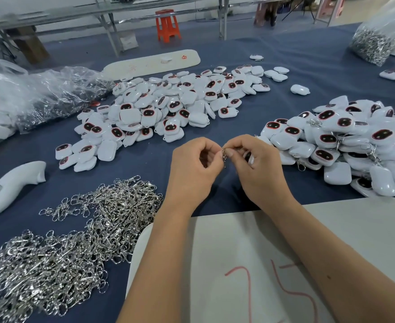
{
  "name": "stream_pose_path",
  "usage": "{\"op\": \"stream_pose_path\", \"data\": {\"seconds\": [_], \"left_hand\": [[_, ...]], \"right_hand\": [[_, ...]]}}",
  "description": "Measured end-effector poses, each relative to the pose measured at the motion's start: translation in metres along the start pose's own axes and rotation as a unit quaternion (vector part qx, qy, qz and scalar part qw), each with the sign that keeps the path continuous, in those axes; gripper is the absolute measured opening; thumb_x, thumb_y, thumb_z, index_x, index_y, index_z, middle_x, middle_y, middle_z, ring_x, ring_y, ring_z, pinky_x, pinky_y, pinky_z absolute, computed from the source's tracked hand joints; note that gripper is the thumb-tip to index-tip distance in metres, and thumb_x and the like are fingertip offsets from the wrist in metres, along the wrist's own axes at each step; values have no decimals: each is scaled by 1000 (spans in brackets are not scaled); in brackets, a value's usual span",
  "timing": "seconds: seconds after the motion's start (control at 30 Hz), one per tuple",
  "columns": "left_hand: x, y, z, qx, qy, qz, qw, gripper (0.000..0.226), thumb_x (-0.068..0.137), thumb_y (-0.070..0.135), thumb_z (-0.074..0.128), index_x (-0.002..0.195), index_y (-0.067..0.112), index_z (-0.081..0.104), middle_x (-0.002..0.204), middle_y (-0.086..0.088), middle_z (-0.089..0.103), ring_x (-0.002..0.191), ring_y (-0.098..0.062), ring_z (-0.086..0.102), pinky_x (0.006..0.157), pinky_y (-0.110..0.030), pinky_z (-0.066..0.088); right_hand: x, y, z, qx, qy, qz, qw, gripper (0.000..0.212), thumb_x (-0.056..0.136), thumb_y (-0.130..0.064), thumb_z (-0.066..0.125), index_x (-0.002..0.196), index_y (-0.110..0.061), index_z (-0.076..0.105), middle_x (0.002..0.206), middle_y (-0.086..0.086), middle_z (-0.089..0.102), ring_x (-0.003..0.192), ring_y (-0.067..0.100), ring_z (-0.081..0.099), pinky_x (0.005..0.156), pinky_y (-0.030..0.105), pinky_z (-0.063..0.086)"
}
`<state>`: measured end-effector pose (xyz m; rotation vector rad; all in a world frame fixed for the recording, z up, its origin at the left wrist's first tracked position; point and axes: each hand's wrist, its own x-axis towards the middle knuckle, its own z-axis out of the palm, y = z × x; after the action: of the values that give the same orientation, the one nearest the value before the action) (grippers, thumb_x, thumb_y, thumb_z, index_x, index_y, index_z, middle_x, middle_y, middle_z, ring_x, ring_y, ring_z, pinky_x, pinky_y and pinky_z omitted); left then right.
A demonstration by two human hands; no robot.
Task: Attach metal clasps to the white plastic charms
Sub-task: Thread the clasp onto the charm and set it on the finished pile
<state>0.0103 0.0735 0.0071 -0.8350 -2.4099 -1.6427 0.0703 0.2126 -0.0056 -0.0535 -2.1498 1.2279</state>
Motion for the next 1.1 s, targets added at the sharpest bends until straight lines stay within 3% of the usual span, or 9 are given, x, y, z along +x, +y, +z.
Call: {"op": "stream_pose_path", "data": {"seconds": [0.13, 0.27, 0.43, 0.63, 0.77, 0.97, 1.1], "left_hand": [[0, 0, 3, 44, 11, 57, 997, 11, 87, 8, 68, 83, 18, 67, 80, 9, 68, 76, -11, 64, 68, -21, 51], [1, -1, 4, 59, 19, 90, 994, 10, 89, 7, 68, 84, 16, 66, 82, 9, 67, 78, -12, 64, 70, -26, 52], [1, 0, 3, 49, 20, 97, 994, 10, 88, 7, 68, 84, 16, 68, 82, 10, 68, 80, -13, 65, 71, -27, 53], [0, -1, 1, 68, 3, 102, 992, 9, 90, 7, 69, 85, 14, 70, 84, 9, 67, 82, -14, 65, 72, -32, 53], [-1, -2, 2, 78, -2, 117, 990, 8, 92, 6, 68, 87, 12, 70, 85, 5, 67, 81, -15, 63, 72, -38, 52], [-3, 0, 11, 72, 34, 106, 991, 7, 90, 9, 66, 85, 13, 68, 83, 4, 66, 77, -15, 63, 71, -39, 52], [-2, 1, 11, 63, 43, 105, 992, 8, 88, 8, 68, 83, 14, 68, 82, 7, 67, 77, -15, 63, 69, -34, 51]], "right_hand": [[3, 4, -1, 68, -37, 82, 994, 16, 99, -2, 66, 97, -13, 77, 75, -21, 71, 68, 0, 63, 69, 12, 47], [4, 3, -3, 108, -54, 101, 988, 21, 99, -2, 66, 95, -19, 78, 67, -19, 69, 60, 2, 57, 60, 18, 50], [4, 1, -6, 99, -13, 101, 990, 24, 95, -2, 71, 86, -23, 76, 61, -11, 63, 52, 8, 53, 56, 16, 47], [1, -2, -3, 19, 21, 50, 998, 17, 92, 1, 71, 89, -13, 78, 77, -16, 70, 66, 6, 57, 68, 12, 43], [1, -1, -3, -40, 20, 1, 999, 16, 91, 3, 71, 90, -11, 79, 82, -2, 72, 72, 16, 59, 70, 25, 48], [0, 1, -3, -75, 47, -48, 995, 16, 90, 3, 69, 90, -11, 78, 84, -1, 71, 78, 19, 66, 73, 38, 52], [-1, -1, -2, -63, 62, -43, 995, 15, 90, 2, 70, 91, -10, 78, 87, -2, 72, 80, 18, 66, 76, 35, 54]]}}
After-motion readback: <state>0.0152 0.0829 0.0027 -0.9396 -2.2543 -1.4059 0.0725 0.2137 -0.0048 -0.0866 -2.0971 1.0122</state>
